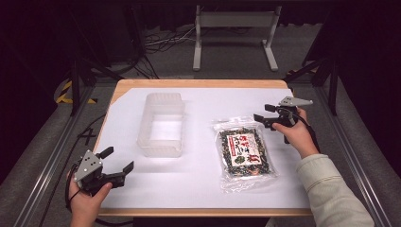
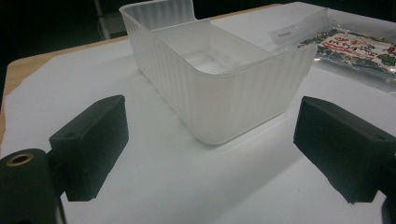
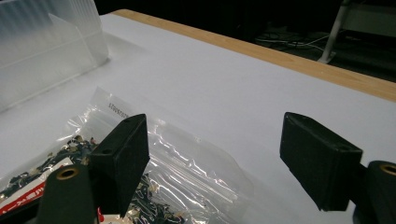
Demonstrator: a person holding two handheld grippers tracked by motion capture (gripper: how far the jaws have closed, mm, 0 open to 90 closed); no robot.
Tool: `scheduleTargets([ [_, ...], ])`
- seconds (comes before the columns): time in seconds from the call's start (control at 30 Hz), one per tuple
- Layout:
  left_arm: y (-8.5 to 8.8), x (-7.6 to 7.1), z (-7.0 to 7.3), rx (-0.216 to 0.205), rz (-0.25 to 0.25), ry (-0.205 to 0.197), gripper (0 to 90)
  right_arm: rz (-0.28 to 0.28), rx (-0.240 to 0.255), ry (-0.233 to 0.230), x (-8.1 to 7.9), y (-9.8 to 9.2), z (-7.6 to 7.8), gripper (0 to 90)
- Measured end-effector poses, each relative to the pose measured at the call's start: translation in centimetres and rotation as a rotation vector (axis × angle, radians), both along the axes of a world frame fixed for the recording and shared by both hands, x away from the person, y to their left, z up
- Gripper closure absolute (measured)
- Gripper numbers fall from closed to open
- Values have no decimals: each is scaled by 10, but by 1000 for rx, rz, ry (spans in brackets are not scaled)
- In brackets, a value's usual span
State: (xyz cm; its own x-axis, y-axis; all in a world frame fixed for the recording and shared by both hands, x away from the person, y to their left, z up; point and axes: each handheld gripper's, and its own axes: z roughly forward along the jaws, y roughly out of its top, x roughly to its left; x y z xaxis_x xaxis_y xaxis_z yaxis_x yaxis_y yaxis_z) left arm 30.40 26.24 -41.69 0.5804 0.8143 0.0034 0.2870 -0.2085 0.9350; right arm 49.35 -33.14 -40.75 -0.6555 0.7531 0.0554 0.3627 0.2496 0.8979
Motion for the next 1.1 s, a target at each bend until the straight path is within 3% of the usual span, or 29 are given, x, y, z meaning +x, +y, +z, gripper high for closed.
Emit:
scheduleTargets([
  [0.23, -1, 1, 0, 3, -7, -4, 108, -10, -10, 56, 4, 3, -11, 231],
  [0.3, -1, 1, 0, 1, -7, -4, 108, -18, 17, 90, 5, 3, -15, 226],
  [0.43, -1, 1, 0, -1, -12, 2, 111, -30, 22, 139, 8, 3, -22, 227],
  [1.1, 1, -3, 0, 0, -4, 3, 119, -7, 6, 253, 15, 3, -34, 274],
])
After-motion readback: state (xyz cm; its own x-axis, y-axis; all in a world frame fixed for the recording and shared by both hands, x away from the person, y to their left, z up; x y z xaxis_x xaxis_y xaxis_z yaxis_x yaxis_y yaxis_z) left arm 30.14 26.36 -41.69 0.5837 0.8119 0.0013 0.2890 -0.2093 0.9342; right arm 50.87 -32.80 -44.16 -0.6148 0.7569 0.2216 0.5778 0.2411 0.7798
